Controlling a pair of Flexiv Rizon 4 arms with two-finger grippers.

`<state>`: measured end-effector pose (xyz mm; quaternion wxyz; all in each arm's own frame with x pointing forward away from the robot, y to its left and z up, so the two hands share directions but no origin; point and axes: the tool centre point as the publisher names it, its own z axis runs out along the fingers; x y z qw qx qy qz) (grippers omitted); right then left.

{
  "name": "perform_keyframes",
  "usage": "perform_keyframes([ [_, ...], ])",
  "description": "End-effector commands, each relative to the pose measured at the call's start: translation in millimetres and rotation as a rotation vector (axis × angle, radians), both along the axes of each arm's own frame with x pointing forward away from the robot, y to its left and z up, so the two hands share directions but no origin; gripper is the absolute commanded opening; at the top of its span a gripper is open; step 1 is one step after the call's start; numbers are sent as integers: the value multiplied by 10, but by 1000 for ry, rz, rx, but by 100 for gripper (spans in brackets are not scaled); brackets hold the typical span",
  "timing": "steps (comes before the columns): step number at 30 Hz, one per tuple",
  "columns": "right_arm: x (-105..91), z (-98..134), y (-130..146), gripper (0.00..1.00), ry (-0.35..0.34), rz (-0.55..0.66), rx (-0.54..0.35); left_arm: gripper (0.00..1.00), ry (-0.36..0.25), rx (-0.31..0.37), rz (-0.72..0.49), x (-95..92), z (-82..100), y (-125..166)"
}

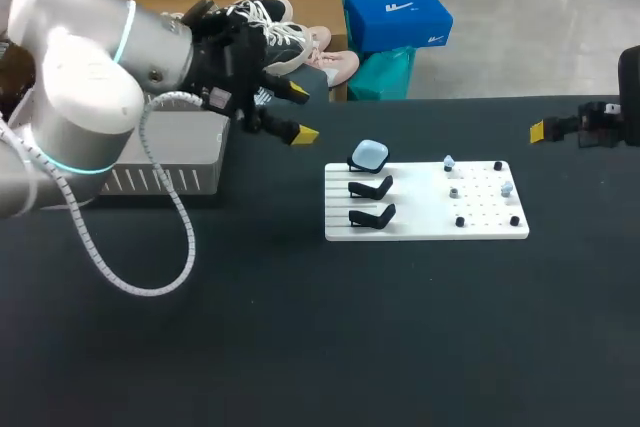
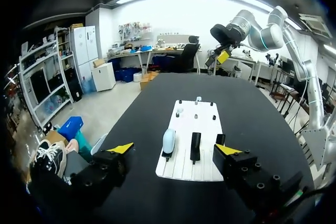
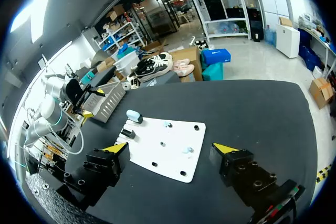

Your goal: Pick up each earbud case from the left stands, insert the matching earbuds, close the lid, and place the case in the box.

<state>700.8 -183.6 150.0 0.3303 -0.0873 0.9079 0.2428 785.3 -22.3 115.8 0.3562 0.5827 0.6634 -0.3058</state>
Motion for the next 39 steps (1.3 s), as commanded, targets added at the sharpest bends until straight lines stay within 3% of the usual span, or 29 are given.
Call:
perform_keyframes([
  [1,6,-9,-11,100,-1,5,3,100,51,-6,-112,129,-137,-186],
  [10,6,-9,-11,100,-1,5,3,100,53,7,-138,201,-423,-302],
  [15,6,-9,-11,100,-1,5,3,100,71,3,-138,188,-523,-307],
  [27,6,-9,-11,100,-1,5,3,100,35,-28,-88,116,-715,-385],
  [32,6,-9,-11,100,-1,5,3,82,16,-34,-74,114,-766,-440],
  [36,6,-9,-11,100,-1,5,3,80,6,-34,-76,121,-815,-496],
  [39,6,-9,-11,100,-1,5,3,73,-1,-37,-69,139,-846,-539],
])
